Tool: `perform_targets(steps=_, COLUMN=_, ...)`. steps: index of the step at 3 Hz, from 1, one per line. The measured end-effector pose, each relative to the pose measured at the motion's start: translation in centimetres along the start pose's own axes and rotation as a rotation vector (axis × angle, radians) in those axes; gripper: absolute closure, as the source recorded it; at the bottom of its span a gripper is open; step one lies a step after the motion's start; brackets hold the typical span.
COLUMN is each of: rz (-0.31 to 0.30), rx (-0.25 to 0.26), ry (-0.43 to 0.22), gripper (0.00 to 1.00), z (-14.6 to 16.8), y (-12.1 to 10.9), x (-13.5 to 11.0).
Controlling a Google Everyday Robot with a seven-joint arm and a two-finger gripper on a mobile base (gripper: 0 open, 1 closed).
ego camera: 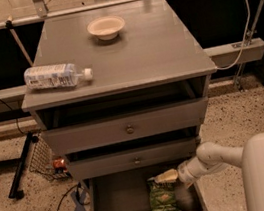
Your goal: Pick green jalapeno chip bag from bottom drawer and place on counter
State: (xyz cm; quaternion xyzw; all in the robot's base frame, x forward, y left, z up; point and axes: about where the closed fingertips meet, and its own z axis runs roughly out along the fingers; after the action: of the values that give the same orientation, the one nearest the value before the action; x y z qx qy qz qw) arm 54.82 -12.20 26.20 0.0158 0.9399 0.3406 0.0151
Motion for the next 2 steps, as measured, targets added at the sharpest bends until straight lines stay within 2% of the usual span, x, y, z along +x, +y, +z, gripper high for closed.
perform_targets(steps=1, rz=-0.004, rx=0.005, ry=0.005, gripper=0.0, z=0.4, y=-0.1, x=0.0)
perform_targets(steps=2, rz=-0.023, rx=0.027, ry=0.031, gripper=0.0, z=2.2, y=-0.6, x=0.2)
